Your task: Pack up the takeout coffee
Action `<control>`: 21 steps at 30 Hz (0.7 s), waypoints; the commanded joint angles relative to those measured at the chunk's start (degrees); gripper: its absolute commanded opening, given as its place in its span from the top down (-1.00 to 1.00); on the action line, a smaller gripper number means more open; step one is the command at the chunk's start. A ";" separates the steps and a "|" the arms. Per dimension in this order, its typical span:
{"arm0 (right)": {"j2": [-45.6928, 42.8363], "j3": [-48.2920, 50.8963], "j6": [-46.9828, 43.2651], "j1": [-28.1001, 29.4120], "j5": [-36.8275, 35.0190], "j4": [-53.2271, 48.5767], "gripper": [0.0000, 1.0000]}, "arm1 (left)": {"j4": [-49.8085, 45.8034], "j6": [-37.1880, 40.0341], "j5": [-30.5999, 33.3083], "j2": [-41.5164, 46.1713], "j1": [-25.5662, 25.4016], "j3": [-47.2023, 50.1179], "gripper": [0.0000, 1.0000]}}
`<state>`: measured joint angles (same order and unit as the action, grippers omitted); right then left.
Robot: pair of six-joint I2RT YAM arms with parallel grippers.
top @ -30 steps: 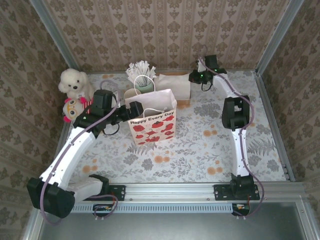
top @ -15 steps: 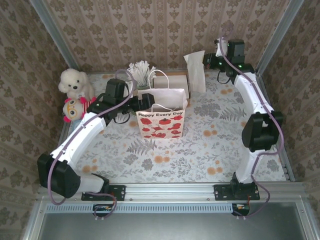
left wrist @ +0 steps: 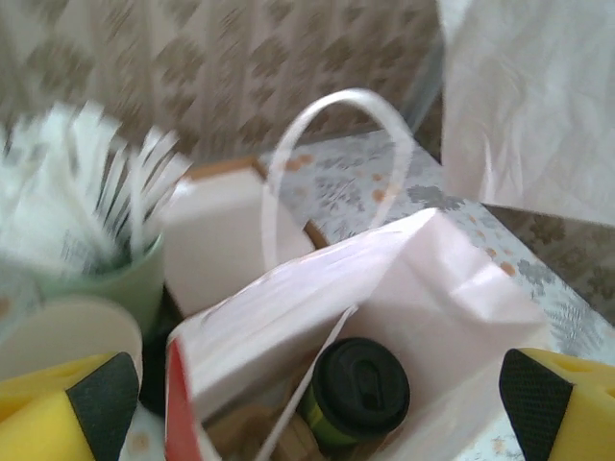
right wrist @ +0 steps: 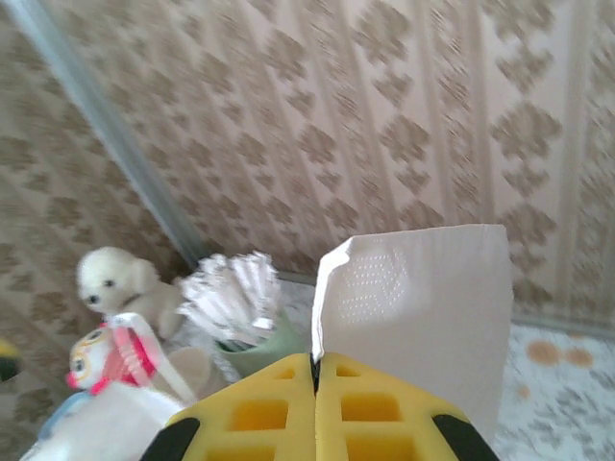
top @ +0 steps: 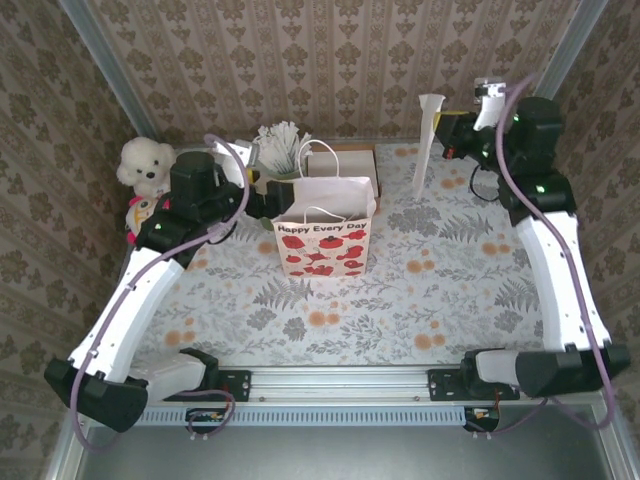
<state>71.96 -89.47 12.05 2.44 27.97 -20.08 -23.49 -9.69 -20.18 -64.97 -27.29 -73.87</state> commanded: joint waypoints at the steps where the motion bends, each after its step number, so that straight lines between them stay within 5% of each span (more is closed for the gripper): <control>1: -3.44 -0.85 -2.20 3.20 6.27 -3.69 1.00 | 3.39 15.84 -4.01 -0.51 -5.66 -4.27 -1.00; 11: -1.77 -8.33 -8.74 18.28 10.50 -6.83 1.00 | 8.02 35.60 -21.64 -10.00 -8.29 -13.56 -1.00; 21: 3.88 -14.21 -9.97 25.32 17.09 -6.77 1.00 | 6.53 38.61 -29.60 -15.10 -7.78 -20.24 -1.00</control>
<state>74.91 -101.23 3.27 26.89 40.60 -27.22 -17.45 26.00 -43.75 -79.33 -35.48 -92.25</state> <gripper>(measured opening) 0.050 0.997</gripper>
